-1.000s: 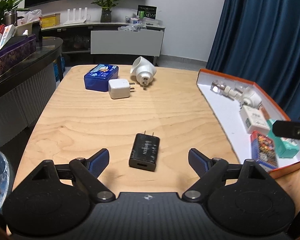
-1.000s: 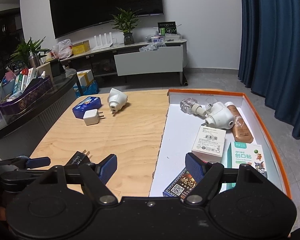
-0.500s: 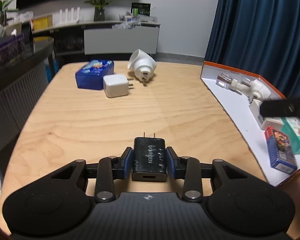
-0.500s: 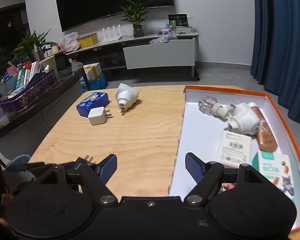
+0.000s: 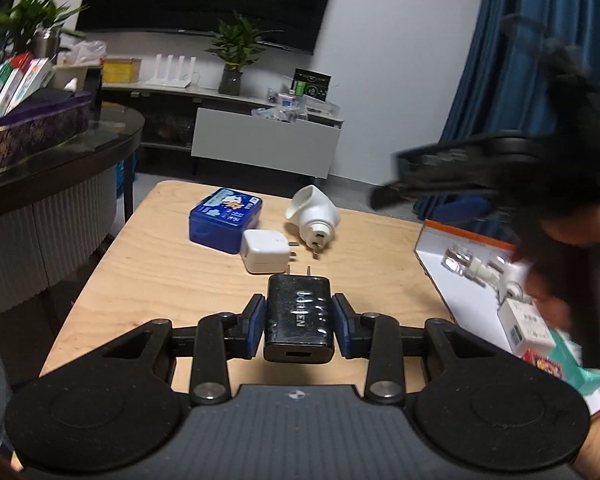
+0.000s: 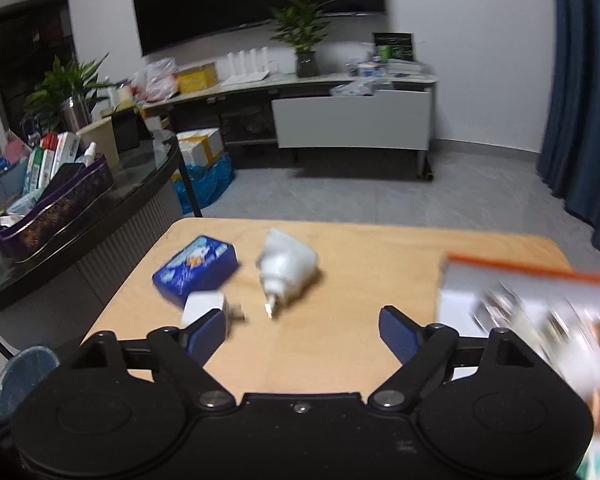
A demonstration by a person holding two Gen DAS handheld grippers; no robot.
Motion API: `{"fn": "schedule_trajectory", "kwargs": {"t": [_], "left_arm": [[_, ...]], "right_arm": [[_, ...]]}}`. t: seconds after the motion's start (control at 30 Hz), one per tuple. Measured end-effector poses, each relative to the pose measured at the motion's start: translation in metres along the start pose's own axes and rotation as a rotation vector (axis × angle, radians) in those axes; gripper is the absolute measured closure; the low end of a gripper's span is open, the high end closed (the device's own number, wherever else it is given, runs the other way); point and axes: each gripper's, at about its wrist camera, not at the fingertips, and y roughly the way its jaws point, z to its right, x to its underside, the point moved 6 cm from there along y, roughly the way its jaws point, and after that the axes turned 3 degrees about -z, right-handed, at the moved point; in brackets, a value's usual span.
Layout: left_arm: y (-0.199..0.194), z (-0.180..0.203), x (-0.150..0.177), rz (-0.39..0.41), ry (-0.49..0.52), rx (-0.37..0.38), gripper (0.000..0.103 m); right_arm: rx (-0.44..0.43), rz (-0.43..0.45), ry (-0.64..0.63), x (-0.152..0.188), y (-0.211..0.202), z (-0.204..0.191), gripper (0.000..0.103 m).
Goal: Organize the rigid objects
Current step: 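Grasp the black charger with the left tool while the right tool grasps the white plug adapter, then carry the black charger and white plug adapter over the white box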
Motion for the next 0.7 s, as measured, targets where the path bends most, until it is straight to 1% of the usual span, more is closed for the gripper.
{"fn": "schedule_trajectory", "kwargs": {"t": [0.1,0.2,0.3,0.43,0.47,0.5,0.53,0.6,0.7], "left_arm": [[0.002,-0.006,-0.004,-0.006,-0.07,0.046,0.067],[0.006,-0.007,-0.005,-0.002,-0.061,0.034,0.067],[0.011,-0.007,-0.004,-0.009,-0.065,0.029,0.067],[0.016,-0.009,-0.003,-0.017,-0.081,0.036,0.067],[0.017,-0.009,-0.003,-0.019,-0.081,0.035,0.067],[0.017,-0.011,-0.003,-0.022,-0.082,0.034,0.067],[0.019,-0.011,-0.002,-0.028,-0.084,0.033,0.067],[0.02,-0.012,-0.001,-0.038,-0.094,0.039,0.067],[0.018,-0.011,-0.002,-0.038,-0.086,0.039,0.067]], "right_arm": [[-0.013,-0.052,-0.018,-0.016,0.041,-0.003,0.003],[-0.002,-0.098,-0.004,-0.026,0.079,-0.006,0.003],[-0.015,-0.12,0.063,-0.033,0.108,-0.007,0.003],[0.03,-0.174,0.158,-0.032,0.141,0.001,0.003],[0.021,-0.186,0.181,-0.03,0.147,0.002,0.006],[0.018,-0.174,0.194,-0.029,0.149,0.003,0.007],[0.015,-0.16,0.19,-0.03,0.148,0.002,0.026],[0.01,-0.158,0.189,-0.029,0.143,0.0,0.028],[0.018,-0.126,0.146,-0.024,0.122,-0.004,0.03]]}}
